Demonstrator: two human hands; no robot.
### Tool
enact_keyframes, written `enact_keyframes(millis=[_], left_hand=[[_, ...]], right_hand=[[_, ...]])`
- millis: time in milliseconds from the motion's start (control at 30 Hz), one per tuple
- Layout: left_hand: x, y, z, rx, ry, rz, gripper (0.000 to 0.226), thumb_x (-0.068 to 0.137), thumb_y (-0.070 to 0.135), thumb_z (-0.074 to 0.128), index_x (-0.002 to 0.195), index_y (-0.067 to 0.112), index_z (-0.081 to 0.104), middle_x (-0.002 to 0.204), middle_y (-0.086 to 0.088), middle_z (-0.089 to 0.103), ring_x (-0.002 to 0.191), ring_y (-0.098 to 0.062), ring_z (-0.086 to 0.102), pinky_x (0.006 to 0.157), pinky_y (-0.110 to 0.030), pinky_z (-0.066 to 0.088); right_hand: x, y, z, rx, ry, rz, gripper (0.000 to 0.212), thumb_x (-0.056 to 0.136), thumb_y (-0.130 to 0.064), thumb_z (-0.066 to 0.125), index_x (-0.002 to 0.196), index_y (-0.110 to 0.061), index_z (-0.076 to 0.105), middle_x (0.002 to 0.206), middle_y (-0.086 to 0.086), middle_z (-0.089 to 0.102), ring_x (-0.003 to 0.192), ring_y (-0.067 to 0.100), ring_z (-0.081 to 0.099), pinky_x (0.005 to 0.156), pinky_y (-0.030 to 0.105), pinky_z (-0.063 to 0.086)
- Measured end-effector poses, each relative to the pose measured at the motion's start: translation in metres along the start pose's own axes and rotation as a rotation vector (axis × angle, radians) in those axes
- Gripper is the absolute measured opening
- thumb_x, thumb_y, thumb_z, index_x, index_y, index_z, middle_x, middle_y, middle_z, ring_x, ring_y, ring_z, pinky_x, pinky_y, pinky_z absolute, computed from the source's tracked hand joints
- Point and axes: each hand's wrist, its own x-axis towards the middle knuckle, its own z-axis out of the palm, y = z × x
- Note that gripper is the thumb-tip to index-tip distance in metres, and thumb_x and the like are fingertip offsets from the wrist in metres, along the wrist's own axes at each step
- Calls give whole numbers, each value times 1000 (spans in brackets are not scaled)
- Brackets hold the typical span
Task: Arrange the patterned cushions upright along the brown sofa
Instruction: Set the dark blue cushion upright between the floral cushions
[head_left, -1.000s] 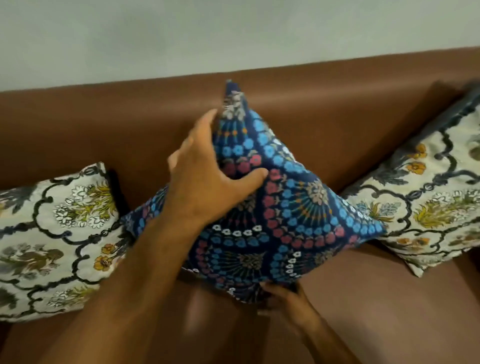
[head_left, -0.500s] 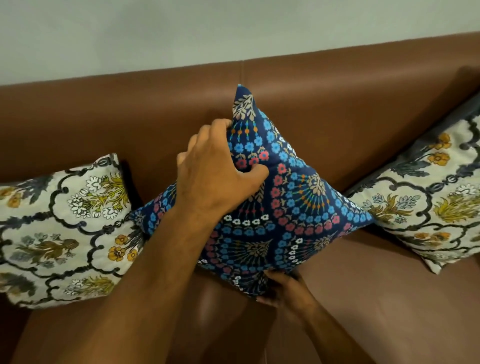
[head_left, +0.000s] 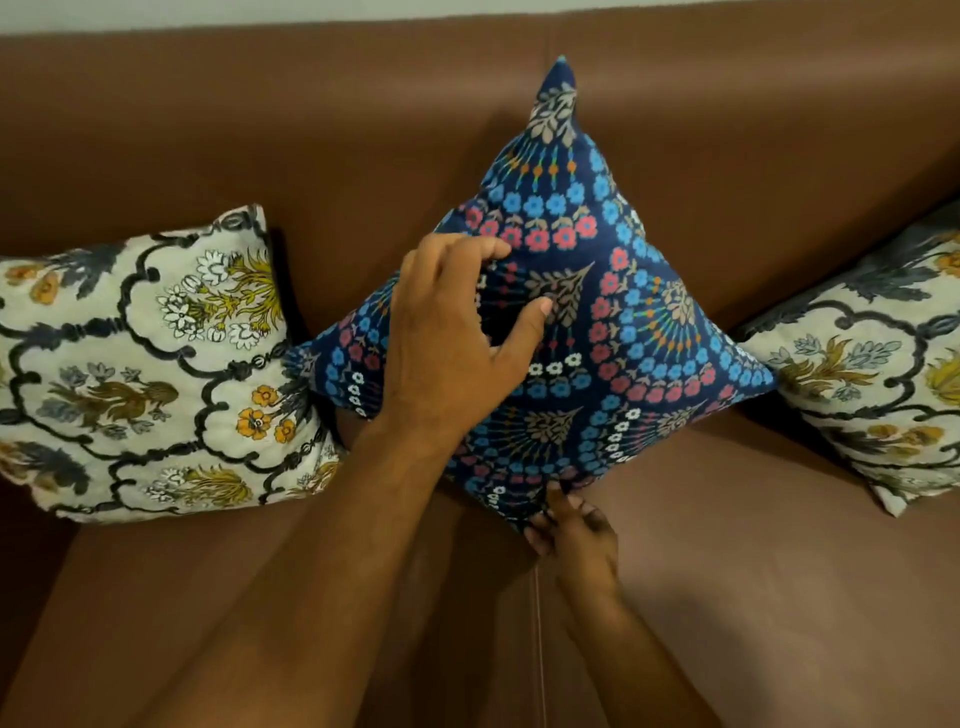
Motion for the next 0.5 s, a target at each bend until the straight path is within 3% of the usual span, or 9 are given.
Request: enact_keyframes(millis=[100, 167, 233, 367, 433, 500], left_hand=[[-13, -24, -28, -59, -2, 35, 45, 90, 35, 74, 123, 7, 61, 123, -10, 58, 119, -26, 56, 100, -49, 50], [-28, -59, -62, -13, -9, 8, 46, 89, 35, 73, 123, 8, 61, 124, -11, 57, 120, -29, 57, 99, -52, 50], [-38, -102, -104, 59, -1, -72, 47, 86, 35, 73, 124, 10, 60, 125, -12, 57, 121, -29, 55, 102, -49, 49], [-41, -207, -206, 159, 76, -312, 46, 81, 25, 73, 122, 11, 58, 126, -16, 54, 120, -30, 52, 103, -51, 49], [-37, -260, -254, 201, 151, -404, 55, 79, 35, 73, 127, 13, 56, 131, -14, 51, 125, -32, 52, 106, -53, 48], [-31, -298, -287, 123, 247, -577, 88, 67, 56, 84, 138, 20, 46, 137, -4, 43, 132, -28, 51, 113, -50, 46]], right_hand=[[-22, 31, 13, -3, 94, 15, 31, 95, -22, 70, 118, -4, 60, 92, 14, 64, 85, 27, 63, 69, 34, 58], [-40, 63, 39, -30, 82, 40, 27, 94, -19, 71, 117, -5, 65, 90, 15, 67, 83, 28, 65, 56, 27, 56], [-54, 87, 80, -116, -34, 56, 22, 90, -5, 71, 112, -7, 68, 93, 13, 71, 83, 26, 66, 56, 29, 54], [-49, 112, 179, -221, -330, -60, 38, 81, 13, 74, 106, -12, 59, 105, 8, 69, 87, 17, 72, 67, 27, 61], [-40, 117, 218, -391, -427, -230, 67, 62, -13, 95, 120, -18, 63, 122, 2, 71, 109, 15, 70, 87, 32, 61], [-9, 132, 237, -550, -465, -303, 103, 39, -37, 104, 132, -22, 63, 132, 2, 71, 121, 22, 68, 96, 45, 57]])
